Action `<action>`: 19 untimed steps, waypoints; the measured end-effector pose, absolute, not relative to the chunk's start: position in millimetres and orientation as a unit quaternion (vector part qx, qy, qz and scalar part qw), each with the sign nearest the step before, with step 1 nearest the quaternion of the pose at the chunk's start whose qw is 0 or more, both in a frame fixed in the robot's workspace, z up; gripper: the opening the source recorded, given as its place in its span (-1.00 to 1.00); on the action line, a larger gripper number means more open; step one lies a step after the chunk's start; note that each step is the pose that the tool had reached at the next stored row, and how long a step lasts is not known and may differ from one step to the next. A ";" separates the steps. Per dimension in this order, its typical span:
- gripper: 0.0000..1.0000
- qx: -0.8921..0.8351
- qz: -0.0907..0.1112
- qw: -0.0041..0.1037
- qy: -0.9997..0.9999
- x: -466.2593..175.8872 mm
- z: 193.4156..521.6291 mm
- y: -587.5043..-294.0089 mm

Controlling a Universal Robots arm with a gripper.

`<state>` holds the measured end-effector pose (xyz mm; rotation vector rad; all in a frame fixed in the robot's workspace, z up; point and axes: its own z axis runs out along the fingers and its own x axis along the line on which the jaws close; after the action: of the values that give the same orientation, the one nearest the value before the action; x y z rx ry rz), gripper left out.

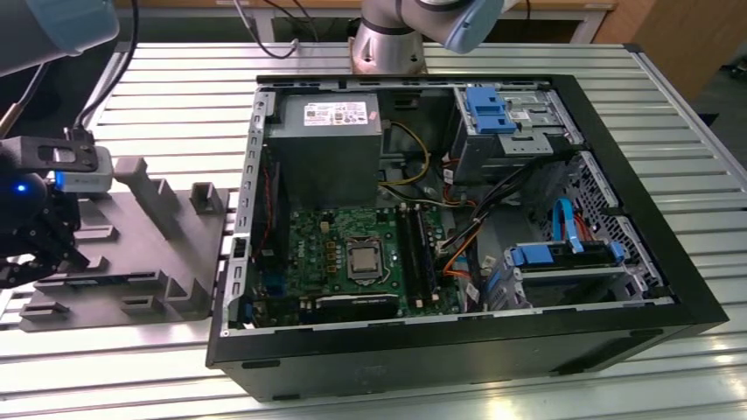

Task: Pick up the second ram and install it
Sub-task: 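Pick up the second ram and move it above second insertion slot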

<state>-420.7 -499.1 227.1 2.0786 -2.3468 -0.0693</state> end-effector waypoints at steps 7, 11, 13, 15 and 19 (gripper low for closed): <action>-0.79 0.663 -0.022 0.003 -0.748 -420.7 225.5 -501.1; -0.79 0.663 -0.022 0.003 -0.748 -420.7 225.3 -501.1; -0.77 0.663 -0.022 0.003 -0.748 -420.7 225.3 -501.1; -0.67 0.663 -0.022 0.003 -0.748 -420.7 225.3 -501.1; -0.40 0.664 -0.022 0.003 -0.747 -420.7 225.2 -501.1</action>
<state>-420.7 -501.1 225.2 2.0832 -2.3426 -0.0693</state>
